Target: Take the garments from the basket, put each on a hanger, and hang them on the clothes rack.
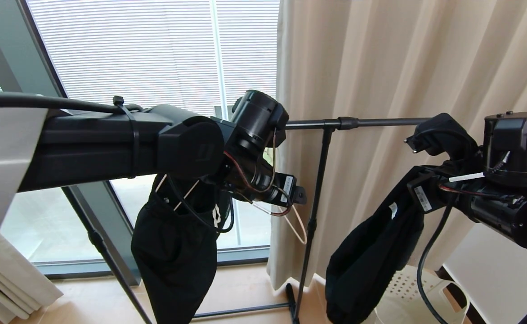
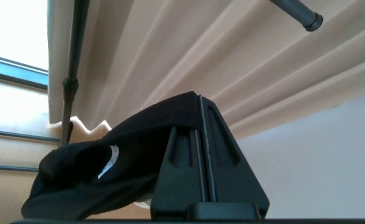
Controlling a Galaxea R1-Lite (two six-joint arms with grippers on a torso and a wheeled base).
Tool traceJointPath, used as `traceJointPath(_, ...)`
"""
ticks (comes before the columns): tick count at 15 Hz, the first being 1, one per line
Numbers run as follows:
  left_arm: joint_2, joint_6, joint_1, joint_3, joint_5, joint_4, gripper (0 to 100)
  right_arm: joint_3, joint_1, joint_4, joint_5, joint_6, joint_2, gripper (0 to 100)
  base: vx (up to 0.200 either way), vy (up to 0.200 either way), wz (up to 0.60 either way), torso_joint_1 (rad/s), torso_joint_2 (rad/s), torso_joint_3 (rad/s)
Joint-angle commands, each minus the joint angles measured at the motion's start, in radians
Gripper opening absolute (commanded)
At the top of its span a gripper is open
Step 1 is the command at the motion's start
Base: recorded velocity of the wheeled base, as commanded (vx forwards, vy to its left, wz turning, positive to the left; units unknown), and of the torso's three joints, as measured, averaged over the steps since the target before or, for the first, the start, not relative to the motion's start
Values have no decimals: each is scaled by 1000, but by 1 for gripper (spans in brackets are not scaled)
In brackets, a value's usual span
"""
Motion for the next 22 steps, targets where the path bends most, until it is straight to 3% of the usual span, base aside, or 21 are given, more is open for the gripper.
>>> traceJointPath(1, 78, -17, -8, -27, 75, -12, 100, 0, 0, -2, 0, -1, 4, 0, 0, 0, 0, 0, 0, 0)
traceJointPath(3, 138, -74, -20, -76, 100, -19, 100, 1, 0, -4, 0, -1, 4, 0, 0, 0, 0, 0, 0, 0)
traceJointPath(10, 222, -108, 17, -221, 89, -15, 100, 8, 3, -7, -6, -1, 2, 0, 0, 0, 0, 0, 0, 0)
traceJointPath(16, 314, -103, 53, -227, 89, -107, 100, 8, 7, -9, -7, -1, 4, 0, 0, 0, 0, 0, 0, 0)
traceJointPath(20, 291, -103, 64, -227, 103, -93, 100, 8, 7, -10, -7, -1, 15, 0, 0, 0, 0, 0, 0, 0)
traceJointPath(22, 248, -101, 70, -227, 135, -16, 100, 8, 8, -12, -7, 1, 16, 0, 0, 0, 0, 0, 0, 0)
